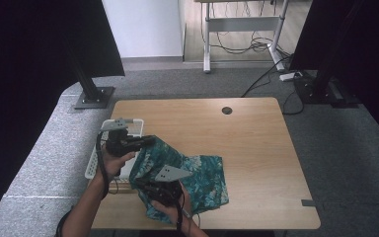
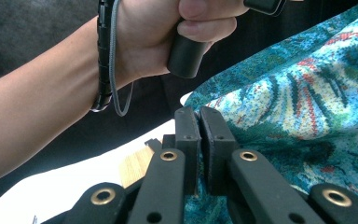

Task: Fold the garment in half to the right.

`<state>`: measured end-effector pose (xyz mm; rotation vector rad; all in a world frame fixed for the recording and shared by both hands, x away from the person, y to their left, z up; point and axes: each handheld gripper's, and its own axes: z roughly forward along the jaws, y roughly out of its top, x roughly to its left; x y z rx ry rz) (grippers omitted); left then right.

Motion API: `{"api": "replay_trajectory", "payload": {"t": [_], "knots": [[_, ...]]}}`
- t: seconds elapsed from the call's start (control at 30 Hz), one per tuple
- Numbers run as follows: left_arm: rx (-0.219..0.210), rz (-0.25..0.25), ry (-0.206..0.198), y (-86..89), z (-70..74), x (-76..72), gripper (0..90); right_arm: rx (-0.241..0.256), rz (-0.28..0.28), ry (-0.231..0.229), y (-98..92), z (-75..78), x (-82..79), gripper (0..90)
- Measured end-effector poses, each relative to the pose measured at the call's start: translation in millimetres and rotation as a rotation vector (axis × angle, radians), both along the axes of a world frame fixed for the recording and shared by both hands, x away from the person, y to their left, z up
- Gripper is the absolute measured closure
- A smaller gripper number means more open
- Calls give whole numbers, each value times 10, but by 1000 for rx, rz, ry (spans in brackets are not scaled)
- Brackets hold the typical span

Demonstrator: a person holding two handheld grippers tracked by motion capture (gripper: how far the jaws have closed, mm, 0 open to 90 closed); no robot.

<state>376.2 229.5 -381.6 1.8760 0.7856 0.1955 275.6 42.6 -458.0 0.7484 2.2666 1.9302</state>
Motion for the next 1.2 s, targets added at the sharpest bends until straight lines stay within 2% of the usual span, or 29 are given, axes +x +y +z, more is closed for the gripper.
{"api": "replay_trajectory", "payload": {"t": [0.3, 0.77, 1.03, 1.2], "knots": [[3, -17, 6, -107, -49, 3, 840, -18, -8, 11, -136, -23, -31, 864], [4, -28, 0, -220, -15, -12, 840, -3, -16, 11, -246, -8, -62, 864], [8, -25, -13, -175, 49, -39, 840, 1, -9, 5, -200, 14, -63, 865], [2, -14, -27, -82, 130, -59, 840, -5, 3, -11, -91, 96, -47, 864]]}}
